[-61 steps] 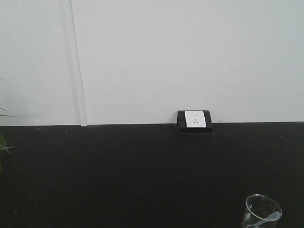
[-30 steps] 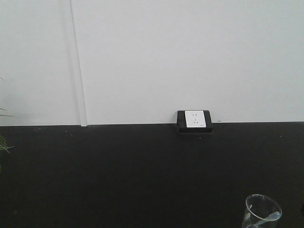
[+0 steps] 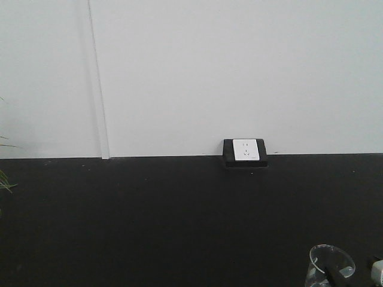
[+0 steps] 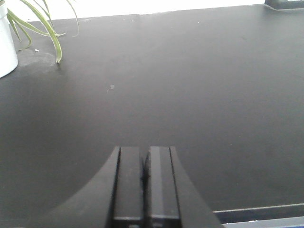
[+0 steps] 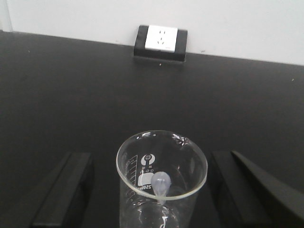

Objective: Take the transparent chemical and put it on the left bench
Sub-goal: 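Close the right gripper on the pipette and lift it out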

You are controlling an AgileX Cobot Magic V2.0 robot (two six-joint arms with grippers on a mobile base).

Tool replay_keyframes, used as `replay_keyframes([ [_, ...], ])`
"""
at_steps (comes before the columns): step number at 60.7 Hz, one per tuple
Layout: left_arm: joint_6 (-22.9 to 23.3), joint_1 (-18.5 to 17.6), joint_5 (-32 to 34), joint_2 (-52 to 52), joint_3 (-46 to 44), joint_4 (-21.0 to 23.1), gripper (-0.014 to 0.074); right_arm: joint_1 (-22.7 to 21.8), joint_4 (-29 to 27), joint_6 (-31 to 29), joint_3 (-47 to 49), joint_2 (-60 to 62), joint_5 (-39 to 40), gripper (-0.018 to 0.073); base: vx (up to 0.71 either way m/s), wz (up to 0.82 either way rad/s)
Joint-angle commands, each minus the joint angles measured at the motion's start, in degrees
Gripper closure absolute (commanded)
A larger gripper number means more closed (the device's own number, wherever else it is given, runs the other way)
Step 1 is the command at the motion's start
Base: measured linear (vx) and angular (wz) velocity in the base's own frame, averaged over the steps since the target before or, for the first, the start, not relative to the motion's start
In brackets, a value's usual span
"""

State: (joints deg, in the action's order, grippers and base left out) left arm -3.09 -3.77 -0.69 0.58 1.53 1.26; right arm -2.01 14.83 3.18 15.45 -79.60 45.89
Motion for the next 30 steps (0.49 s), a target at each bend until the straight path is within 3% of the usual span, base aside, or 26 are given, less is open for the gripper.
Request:
replay_keyframes([
  [1,0.4,-0.1,4.5,1.1,0.9,0.0,0.06,-0.3,0.1,-0.1,2.6,-2.2,6.4,0.0001,0.0,0.0],
  [18,0.4,-0.1,4.5,1.1,0.9,0.0,0.06,-0.3,0.1,-0.1,3.5,-9.3,12.1,0.0039,0.0,0.0],
  [30,0.4,-0.1,4.5,1.1,0.9,0.0,0.06,-0.3,0.1,-0.2,3.5,-10.0,16.0,0.0152,0.0,0.0],
])
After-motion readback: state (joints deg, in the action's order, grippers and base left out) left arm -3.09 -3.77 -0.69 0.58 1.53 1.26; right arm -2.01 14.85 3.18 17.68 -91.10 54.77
